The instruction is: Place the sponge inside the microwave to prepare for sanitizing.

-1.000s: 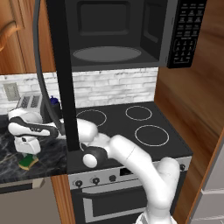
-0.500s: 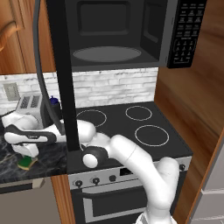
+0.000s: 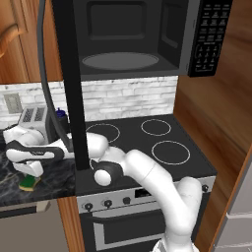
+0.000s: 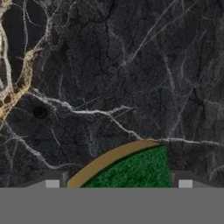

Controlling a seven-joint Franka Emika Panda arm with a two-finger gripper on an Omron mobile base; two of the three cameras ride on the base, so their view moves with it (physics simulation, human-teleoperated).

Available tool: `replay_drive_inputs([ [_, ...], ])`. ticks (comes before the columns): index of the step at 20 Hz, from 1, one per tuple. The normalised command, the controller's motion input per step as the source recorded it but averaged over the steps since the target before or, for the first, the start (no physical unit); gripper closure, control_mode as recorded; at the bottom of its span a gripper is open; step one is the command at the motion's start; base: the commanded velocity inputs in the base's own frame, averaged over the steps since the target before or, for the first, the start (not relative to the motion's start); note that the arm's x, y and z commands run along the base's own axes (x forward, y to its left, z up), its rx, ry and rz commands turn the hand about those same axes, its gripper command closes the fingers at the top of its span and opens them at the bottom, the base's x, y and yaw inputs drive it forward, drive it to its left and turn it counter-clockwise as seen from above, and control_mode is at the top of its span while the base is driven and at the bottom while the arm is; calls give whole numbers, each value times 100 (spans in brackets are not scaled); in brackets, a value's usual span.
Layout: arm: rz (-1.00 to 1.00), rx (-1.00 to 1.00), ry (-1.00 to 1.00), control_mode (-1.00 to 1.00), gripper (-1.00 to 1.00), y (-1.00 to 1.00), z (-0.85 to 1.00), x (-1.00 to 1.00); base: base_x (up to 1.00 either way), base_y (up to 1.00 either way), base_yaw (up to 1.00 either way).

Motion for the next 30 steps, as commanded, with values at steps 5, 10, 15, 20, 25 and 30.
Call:
replay_drive_inputs([
  [5,14,5,0,-100,-100,2,-52,0,0,0,0],
  [10,13,3,0,-100,-100,17,-36,0,0,0,0],
  [15,0,0,0,-100,-100,-14,-37,0,0,0,0],
  [20,9,0,1,-100,-100,-6,-46,-1,0,0,0],
  [25,19,0,0,-100,-100,-18,-41,-3,0,0,0],
  [30,21,0,3,-100,-100,-1,-48,0,0,0,0],
])
